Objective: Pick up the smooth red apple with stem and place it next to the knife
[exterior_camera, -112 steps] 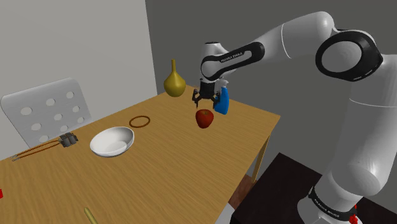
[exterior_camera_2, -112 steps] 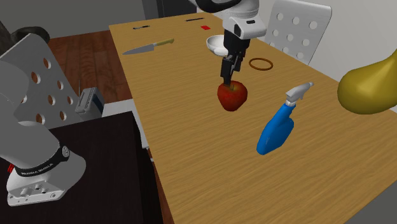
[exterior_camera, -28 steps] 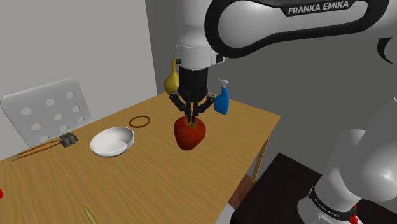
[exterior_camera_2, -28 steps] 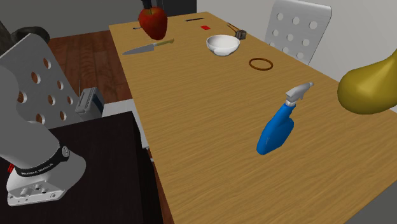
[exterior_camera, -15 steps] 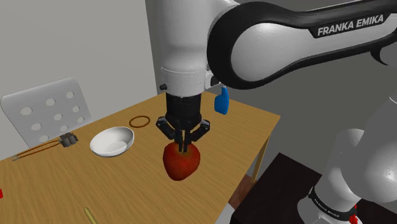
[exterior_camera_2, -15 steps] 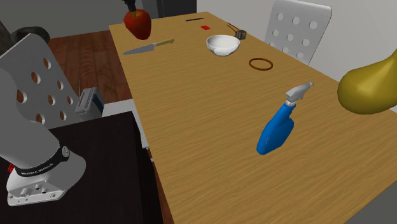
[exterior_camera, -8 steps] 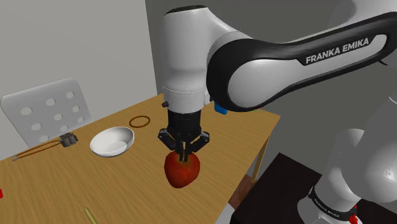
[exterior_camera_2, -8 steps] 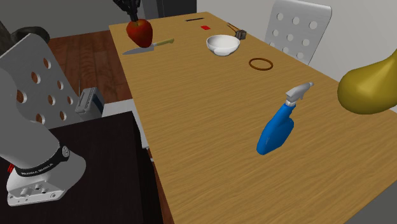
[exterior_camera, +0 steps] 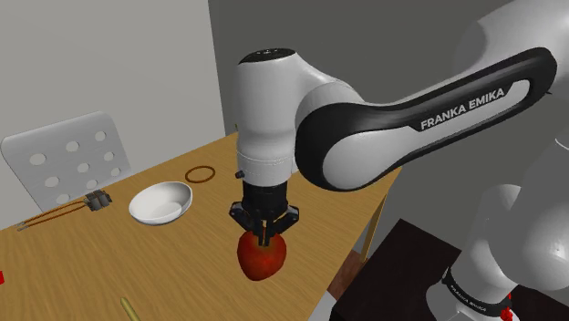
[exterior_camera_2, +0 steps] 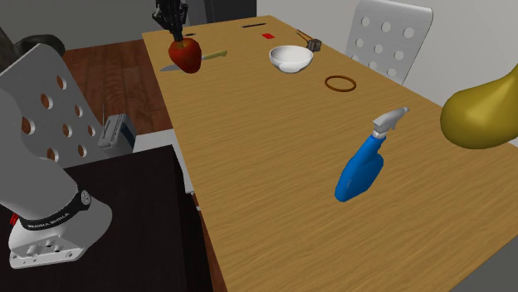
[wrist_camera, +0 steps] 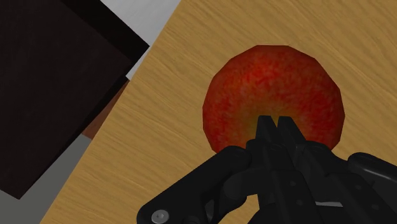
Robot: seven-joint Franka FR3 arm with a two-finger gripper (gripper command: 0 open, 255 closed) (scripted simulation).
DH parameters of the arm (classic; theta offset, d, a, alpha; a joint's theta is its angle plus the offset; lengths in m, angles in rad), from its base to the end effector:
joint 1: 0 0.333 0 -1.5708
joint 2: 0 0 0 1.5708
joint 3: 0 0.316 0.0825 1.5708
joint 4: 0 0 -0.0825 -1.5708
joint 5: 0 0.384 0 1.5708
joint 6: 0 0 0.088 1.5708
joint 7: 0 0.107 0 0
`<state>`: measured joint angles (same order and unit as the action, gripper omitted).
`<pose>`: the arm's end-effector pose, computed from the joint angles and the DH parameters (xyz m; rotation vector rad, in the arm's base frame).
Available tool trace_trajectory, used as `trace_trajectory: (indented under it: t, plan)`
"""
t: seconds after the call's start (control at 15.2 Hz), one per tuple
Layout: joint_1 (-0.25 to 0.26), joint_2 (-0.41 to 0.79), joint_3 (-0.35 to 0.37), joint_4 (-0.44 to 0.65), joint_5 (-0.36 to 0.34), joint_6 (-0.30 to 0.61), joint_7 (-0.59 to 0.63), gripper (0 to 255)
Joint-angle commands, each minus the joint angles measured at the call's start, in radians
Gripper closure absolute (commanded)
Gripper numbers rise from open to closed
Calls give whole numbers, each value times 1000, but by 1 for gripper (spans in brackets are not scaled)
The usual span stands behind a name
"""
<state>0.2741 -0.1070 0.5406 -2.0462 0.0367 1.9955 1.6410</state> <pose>0.3586 0.3938 0.4844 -2.8377 1.2708 -0.0529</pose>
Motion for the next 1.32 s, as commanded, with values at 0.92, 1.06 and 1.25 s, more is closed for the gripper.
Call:
trace_trajectory:
  t: [0.92, 1.06, 1.25]
  plan:
    - [2, 70, 12, -127, -40, 187, 32, 255]
    - [2, 70, 12, -127, -40, 187, 32, 255]
    - [2, 70, 12, -127, -40, 187, 32, 255]
